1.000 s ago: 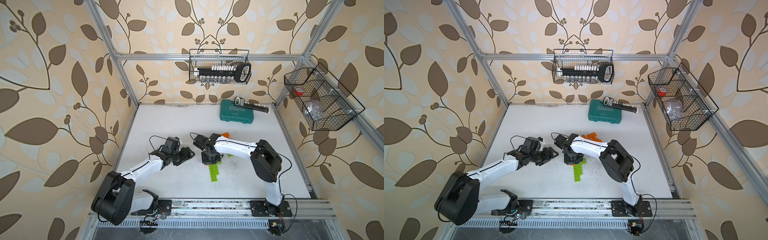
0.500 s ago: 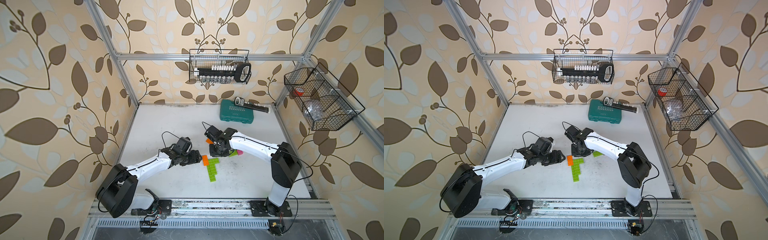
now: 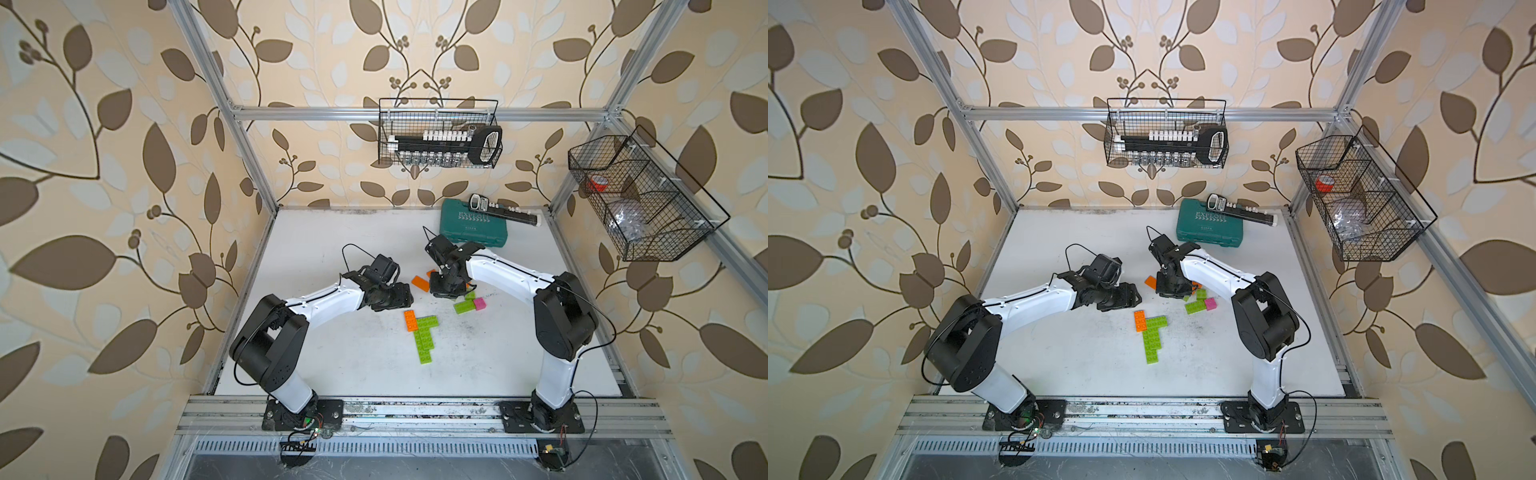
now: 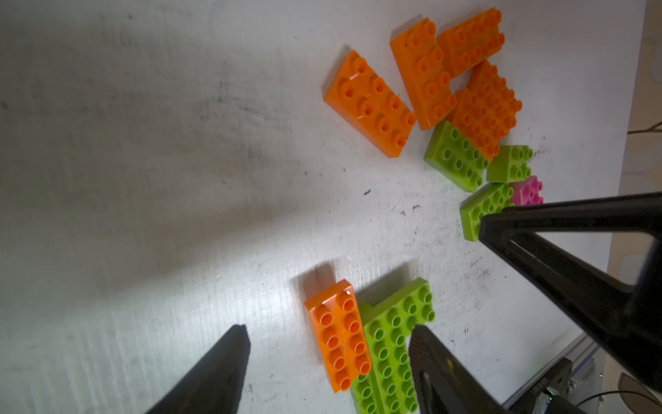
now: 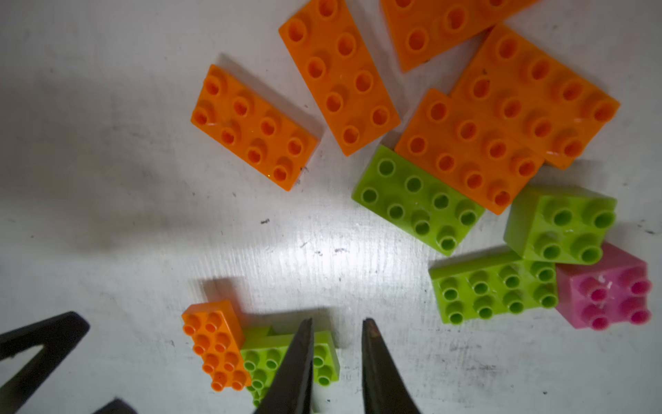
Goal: Assemble a small pinwheel with lego
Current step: Pick up the lego brick from the center of the board.
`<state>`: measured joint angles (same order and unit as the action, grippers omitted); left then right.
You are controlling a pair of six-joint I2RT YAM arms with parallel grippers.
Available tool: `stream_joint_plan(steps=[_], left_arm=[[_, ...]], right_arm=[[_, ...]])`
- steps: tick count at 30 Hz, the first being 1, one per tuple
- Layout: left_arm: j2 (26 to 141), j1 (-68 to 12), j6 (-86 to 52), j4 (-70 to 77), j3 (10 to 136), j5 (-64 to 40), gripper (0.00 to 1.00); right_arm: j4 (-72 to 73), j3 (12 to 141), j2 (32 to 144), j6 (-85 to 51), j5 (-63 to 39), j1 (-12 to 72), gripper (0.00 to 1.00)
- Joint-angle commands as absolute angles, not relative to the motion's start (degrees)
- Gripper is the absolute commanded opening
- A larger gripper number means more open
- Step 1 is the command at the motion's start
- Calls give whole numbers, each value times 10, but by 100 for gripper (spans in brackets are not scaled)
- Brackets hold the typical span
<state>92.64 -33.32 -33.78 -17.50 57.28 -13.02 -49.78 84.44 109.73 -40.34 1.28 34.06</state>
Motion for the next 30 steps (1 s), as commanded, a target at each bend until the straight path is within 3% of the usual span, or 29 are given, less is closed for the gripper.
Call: stream_joint_plan(steps=[1, 6, 12, 22, 30], left_arm=[[949, -304, -314, -182, 614, -140, 73], [982, -238, -324, -169, 653, -195, 73], [986, -193, -319, -179, 673, -218, 73], [982, -188, -321, -178, 664, -224, 73], [958, -188, -331, -175, 631, -224, 72]], right_arm=[[-508, 893, 1139, -449, 25, 343, 26], [-503, 967, 1203, -478, 33, 342, 41], [-513, 1072, 1278, -459, 20, 341, 39], [-557, 1202, 1377, -425, 10, 337, 38], [-565, 1205, 1394, -416, -10, 336, 39]])
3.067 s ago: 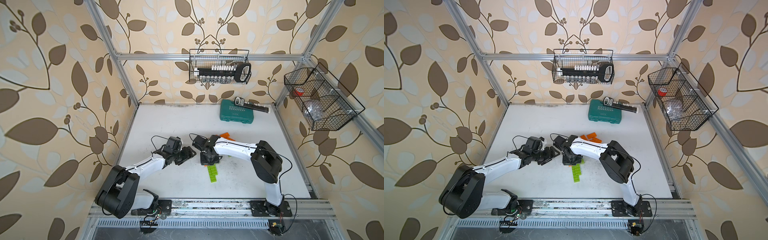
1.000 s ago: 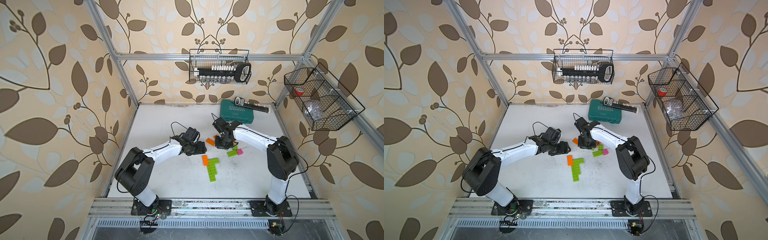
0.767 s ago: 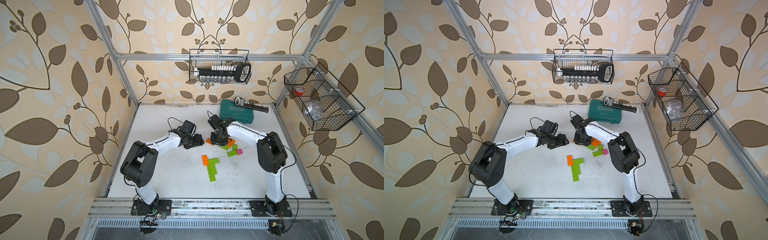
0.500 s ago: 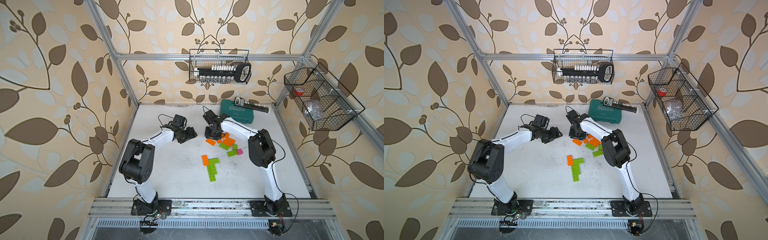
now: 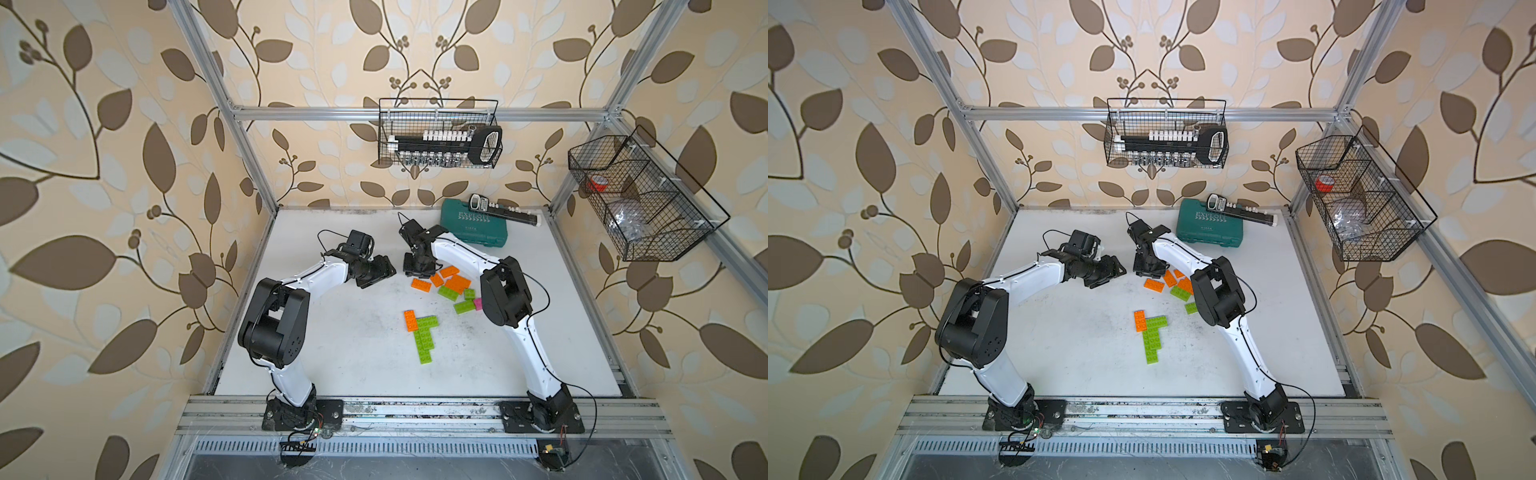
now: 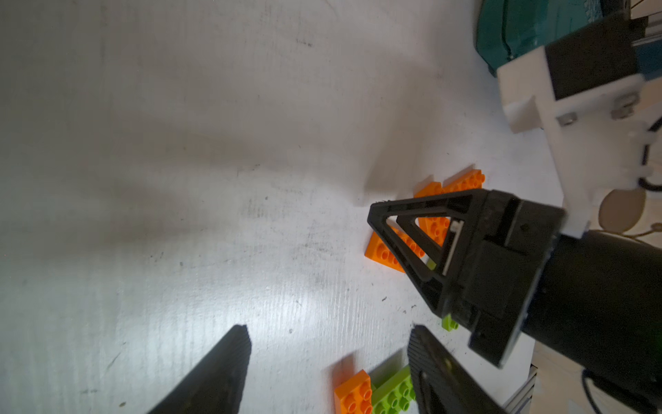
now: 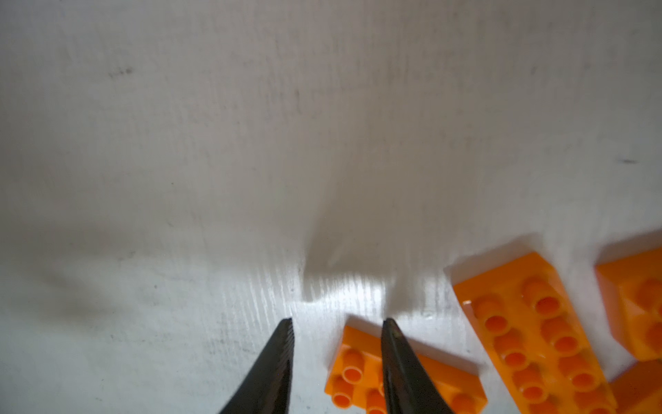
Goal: Assemble a small pinwheel with lego
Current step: Pick up the lego brick from the center of the board.
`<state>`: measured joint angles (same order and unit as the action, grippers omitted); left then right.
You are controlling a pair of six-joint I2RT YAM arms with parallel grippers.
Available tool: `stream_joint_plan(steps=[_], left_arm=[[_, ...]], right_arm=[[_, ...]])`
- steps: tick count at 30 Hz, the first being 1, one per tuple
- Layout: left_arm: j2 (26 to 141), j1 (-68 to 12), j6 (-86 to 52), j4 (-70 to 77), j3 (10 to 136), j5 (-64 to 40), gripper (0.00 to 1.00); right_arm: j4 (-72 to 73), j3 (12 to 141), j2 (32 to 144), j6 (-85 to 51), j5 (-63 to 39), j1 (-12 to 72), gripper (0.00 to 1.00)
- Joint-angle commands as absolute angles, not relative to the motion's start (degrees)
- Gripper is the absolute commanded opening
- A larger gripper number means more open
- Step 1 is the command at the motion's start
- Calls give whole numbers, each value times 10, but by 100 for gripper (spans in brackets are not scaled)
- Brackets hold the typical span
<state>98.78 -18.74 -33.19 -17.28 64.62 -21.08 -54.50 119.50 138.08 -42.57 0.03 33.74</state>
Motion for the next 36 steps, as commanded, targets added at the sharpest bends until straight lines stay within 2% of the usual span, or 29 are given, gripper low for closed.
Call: stream_joint_plan(steps=[1, 19, 24, 29, 36], left_arm=[[952, -188, -333, -175, 624, -224, 72], [856, -193, -334, -188, 521, -209, 72], [855, -249, -319, -205, 533, -159, 73], [876, -321, -315, -191, 550, -112, 73], [903, -336, -331, -135, 559, -121, 74]], right_arm=[[-564, 1204, 1394, -414, -13, 335, 39], [-535, 1140, 1341, -395, -59, 352, 35], [-545, 1128, 1299, -344, -21, 347, 36], [-537, 1049, 1232, -300, 21, 341, 34], [-546, 1009, 1218, -263, 18, 334, 25]])
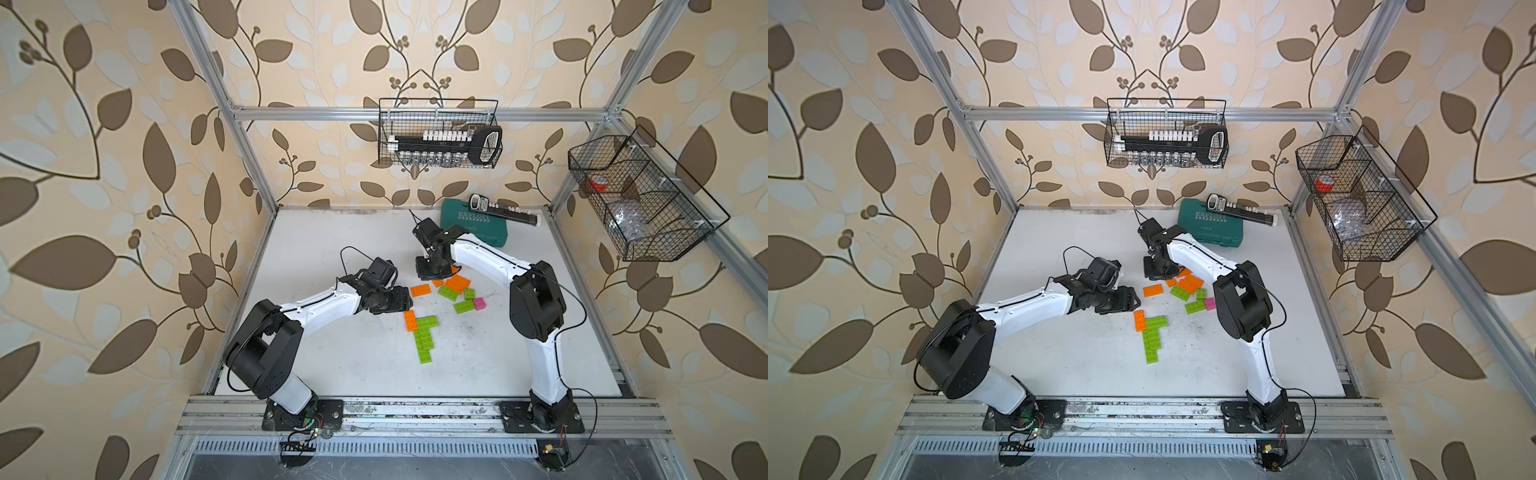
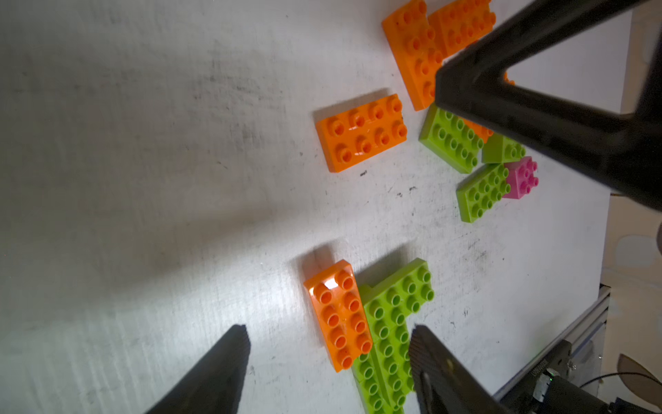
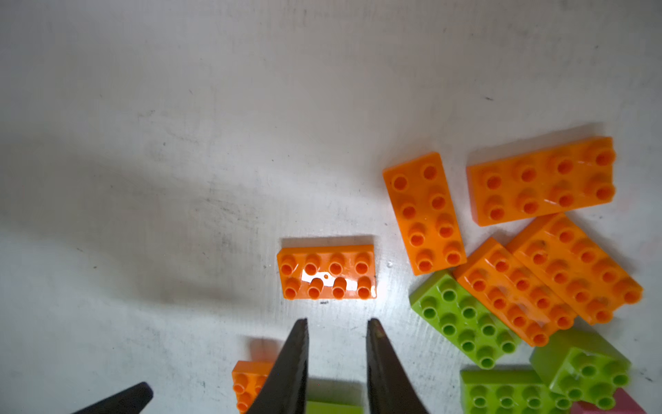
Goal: Assemble a small pinwheel with lego
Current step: Pick up the lego brick from the center of the board.
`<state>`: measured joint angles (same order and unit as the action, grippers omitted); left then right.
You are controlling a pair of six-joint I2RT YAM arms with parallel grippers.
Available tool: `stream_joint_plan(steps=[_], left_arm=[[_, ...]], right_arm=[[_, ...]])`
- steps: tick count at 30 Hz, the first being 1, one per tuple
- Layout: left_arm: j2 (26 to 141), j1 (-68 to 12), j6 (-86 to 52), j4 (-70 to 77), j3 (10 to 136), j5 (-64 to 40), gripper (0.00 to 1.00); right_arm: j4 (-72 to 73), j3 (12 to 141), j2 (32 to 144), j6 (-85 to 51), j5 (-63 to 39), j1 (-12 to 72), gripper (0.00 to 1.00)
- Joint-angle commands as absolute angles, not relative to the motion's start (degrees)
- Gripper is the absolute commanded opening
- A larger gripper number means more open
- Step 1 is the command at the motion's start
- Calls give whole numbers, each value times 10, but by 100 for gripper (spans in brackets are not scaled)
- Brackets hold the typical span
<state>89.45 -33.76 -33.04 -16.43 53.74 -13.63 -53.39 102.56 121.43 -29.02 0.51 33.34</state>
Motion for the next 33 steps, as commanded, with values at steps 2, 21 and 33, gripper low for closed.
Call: stream_joint_plan(steps=[2, 21, 33], left_arm=[[909, -336, -331, -135, 565, -120, 74], [910, -336, -332, -138, 565, -116, 74], [905, -337, -330, -143, 563, -113, 74]], right_arm=[[-550, 1011, 1222, -259, 15, 333, 25], [-585, 1044, 1276, -250, 15, 336, 24], [-610, 1068, 1303, -247, 52, 340, 22]])
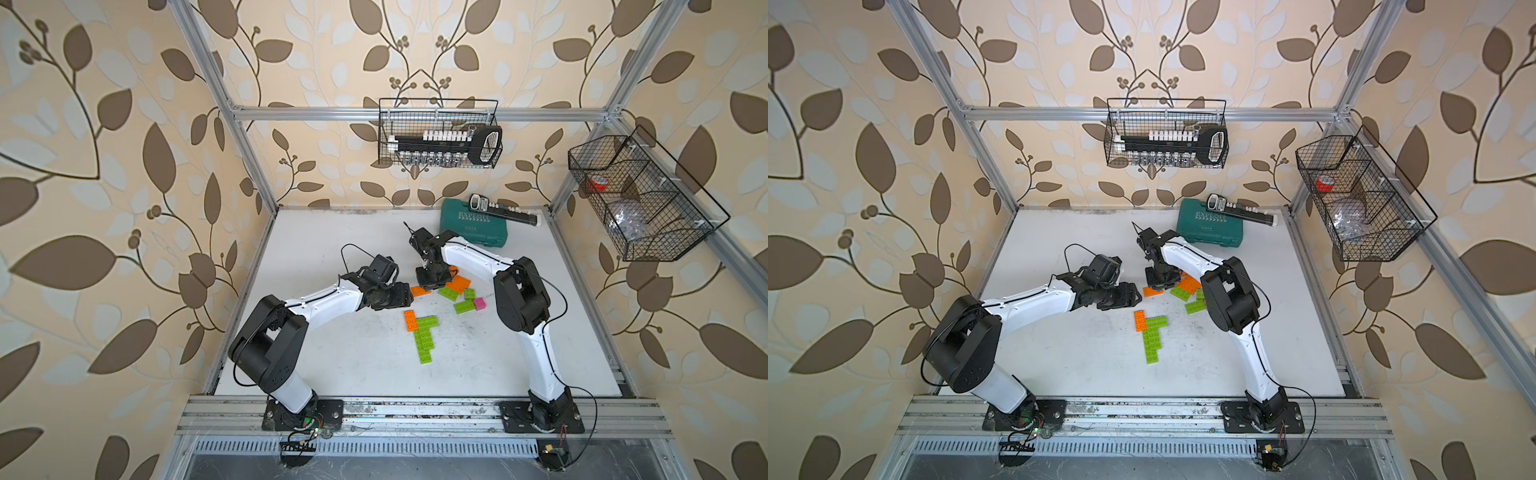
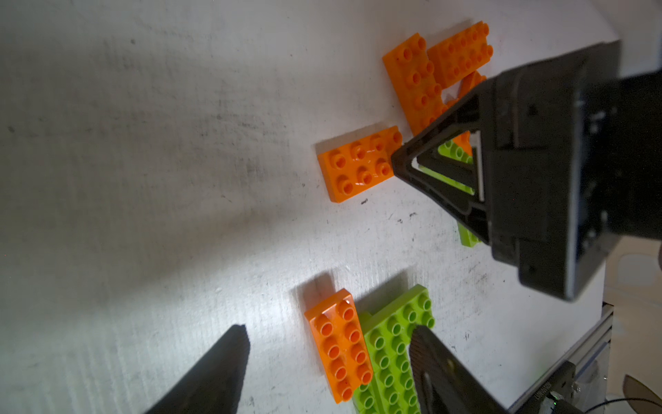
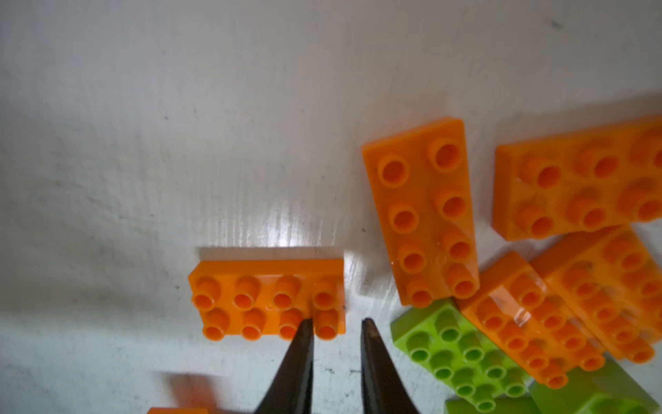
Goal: Assemble a small pinwheel with lego
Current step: Pick up the lego brick from the center of the board.
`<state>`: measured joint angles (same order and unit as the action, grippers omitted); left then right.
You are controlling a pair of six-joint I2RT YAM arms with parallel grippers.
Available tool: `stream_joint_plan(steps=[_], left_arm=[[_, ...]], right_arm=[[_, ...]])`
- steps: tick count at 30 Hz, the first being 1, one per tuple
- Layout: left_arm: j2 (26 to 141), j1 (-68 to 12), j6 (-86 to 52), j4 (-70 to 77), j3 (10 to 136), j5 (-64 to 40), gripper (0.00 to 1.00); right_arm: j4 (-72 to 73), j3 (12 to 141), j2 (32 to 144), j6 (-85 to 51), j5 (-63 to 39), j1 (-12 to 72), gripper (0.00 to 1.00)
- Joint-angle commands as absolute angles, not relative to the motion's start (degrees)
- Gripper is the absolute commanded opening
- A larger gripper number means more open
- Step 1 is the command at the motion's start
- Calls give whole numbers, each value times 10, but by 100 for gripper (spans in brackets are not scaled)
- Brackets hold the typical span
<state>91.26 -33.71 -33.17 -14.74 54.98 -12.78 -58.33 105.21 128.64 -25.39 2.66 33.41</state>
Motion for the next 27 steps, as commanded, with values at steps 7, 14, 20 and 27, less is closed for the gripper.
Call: stream_joint_plan(steps=[7, 14, 20, 27], left_arm=[[903, -335, -329, -145, 562, -110, 74], [896, -335, -329, -147, 557, -106, 74], [894, -333, -330, -145, 550, -106, 74], [891, -332, -332, -143, 547, -105, 74]], right_arm=[[-644, 1078, 1314, -258, 95, 363, 17], [-637, 1058, 1316, -279, 75, 369, 15], [-630, 1045, 1314, -281, 69, 368, 11], [-634, 1047, 1315, -278, 75, 369, 9]])
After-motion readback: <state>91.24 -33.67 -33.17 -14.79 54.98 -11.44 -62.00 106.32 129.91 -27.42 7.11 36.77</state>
